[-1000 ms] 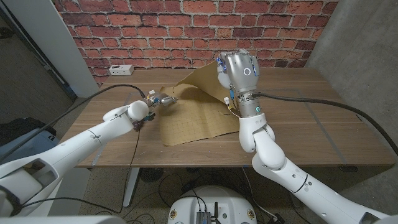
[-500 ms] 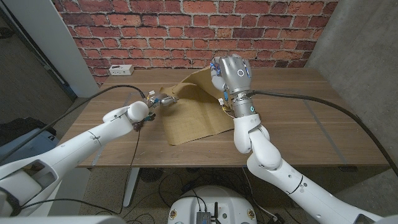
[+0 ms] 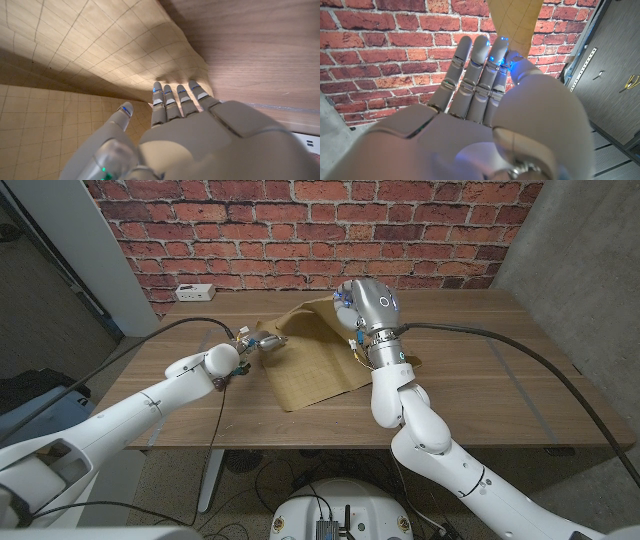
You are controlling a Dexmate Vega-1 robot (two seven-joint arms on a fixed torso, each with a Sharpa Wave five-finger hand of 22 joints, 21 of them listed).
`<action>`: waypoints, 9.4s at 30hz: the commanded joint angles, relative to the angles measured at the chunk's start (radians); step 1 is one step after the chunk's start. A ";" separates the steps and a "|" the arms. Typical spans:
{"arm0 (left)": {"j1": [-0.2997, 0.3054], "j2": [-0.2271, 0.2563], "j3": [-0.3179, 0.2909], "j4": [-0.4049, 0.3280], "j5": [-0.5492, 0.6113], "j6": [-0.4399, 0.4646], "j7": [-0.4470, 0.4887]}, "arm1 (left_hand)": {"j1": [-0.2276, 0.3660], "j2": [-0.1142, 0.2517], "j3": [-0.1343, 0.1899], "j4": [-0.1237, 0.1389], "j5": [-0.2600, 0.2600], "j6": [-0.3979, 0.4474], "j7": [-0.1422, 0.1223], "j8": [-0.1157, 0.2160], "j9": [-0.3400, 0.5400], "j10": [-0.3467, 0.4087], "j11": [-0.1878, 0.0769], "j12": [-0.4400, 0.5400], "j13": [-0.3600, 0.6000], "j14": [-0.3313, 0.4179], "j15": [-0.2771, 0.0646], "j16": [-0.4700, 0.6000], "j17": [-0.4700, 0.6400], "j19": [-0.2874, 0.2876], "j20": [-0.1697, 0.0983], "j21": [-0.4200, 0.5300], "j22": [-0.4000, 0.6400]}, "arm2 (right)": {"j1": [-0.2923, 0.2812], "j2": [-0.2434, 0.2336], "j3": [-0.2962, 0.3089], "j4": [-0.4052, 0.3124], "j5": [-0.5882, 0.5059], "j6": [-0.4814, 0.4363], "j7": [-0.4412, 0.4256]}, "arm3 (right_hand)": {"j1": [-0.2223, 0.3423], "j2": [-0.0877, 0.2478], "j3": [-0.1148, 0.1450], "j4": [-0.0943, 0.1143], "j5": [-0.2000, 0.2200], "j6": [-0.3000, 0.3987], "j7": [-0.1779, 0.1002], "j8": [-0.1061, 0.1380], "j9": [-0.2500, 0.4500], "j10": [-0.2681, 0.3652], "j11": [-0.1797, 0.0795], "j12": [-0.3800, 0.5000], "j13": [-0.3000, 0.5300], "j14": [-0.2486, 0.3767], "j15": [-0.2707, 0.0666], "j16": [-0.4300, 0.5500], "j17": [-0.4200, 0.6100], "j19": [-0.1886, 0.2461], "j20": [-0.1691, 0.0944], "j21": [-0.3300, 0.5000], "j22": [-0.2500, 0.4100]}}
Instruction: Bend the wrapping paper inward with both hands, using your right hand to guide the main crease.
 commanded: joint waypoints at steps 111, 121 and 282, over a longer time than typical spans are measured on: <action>0.090 0.026 0.112 -0.286 1.153 0.151 -0.227 | 0.698 -0.179 -0.209 -0.230 0.023 -0.577 -0.220 -0.012 0.009 -0.403 -0.024 -0.018 0.067 -0.392 0.052 -0.010 0.008 -0.198 0.093 -0.057 0.017 | -0.167 -0.088 0.162 -0.038 0.420 0.345 -0.154 | -0.410 0.035 -0.148 0.104 0.005 -0.071 0.053 -0.074 -0.067 -0.125 0.076 -0.108 -0.051 -0.082 0.105 -0.152 -0.272 -0.048 0.070 -0.049 -0.014; 0.092 -0.011 0.113 -0.243 1.206 0.148 -0.229 | 0.712 -0.174 -0.219 -0.230 0.025 -0.619 -0.232 -0.008 0.008 -0.476 -0.019 -0.021 0.052 -0.428 0.062 -0.008 0.007 -0.214 0.103 -0.073 0.016 | -0.167 -0.084 0.162 -0.033 0.427 0.351 -0.155 | -0.412 0.044 -0.140 0.102 0.005 -0.066 0.058 -0.074 -0.068 -0.117 0.080 -0.107 -0.053 -0.076 0.108 -0.152 -0.271 -0.044 0.069 -0.049 -0.014; -0.010 0.025 -0.154 -0.028 -0.030 -0.349 -0.234 | 0.641 -0.047 -0.359 -0.153 0.051 -0.062 -0.156 0.015 0.021 -0.075 -0.013 0.027 0.026 -0.058 0.026 0.022 0.023 0.002 0.130 -0.039 0.024 | -0.049 -0.038 0.170 0.093 0.624 0.281 -0.171 | -0.544 0.032 -0.092 0.043 0.004 -0.326 0.026 -0.089 -0.088 -0.352 0.089 -0.268 -0.112 -0.185 0.145 -0.256 -0.321 -0.070 0.093 -0.087 -0.014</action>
